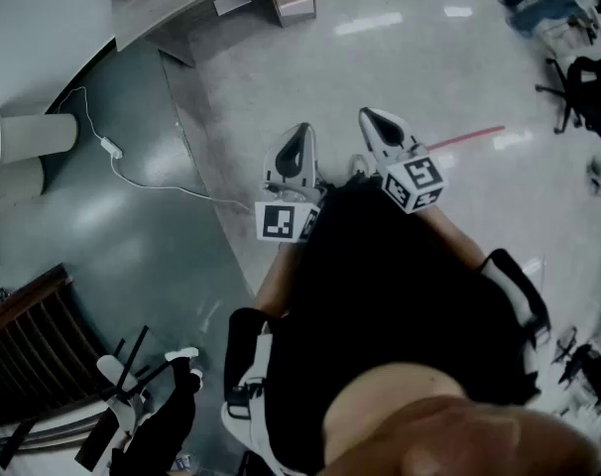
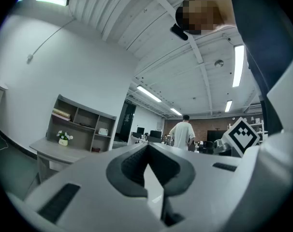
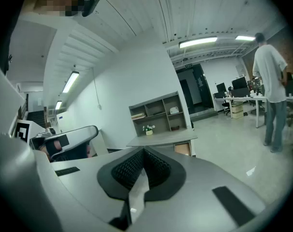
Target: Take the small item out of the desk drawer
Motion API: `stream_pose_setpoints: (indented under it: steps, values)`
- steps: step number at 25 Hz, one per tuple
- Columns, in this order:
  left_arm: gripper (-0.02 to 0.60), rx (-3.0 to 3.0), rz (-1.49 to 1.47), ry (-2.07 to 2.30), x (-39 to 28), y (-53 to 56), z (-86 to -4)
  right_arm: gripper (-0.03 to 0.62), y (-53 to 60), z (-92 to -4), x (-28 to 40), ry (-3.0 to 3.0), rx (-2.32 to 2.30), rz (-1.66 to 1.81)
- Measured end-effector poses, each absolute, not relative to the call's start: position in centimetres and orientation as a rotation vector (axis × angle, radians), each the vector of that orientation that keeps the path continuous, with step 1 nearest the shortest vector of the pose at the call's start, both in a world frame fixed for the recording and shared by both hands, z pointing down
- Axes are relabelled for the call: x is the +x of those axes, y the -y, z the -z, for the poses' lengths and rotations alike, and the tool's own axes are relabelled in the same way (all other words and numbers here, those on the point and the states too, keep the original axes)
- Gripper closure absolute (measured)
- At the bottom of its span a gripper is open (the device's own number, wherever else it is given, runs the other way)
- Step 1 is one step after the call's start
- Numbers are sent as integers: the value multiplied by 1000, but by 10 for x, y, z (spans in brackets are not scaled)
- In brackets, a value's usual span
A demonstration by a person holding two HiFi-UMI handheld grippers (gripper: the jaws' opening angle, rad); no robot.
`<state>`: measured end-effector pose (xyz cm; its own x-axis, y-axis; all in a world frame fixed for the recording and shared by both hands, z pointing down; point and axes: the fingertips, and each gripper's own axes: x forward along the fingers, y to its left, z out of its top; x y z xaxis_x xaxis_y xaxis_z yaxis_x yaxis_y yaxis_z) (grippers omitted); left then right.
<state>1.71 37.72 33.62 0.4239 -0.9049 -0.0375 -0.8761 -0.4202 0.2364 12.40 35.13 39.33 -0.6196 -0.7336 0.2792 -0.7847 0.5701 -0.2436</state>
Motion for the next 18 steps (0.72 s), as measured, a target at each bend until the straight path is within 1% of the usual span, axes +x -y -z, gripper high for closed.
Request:
stream_pose_setpoints:
  steps: [18]
  values:
    - [583, 2508, 268, 1511, -33, -385, -345, 595, -355, -396, 81, 2622, 1383, -510]
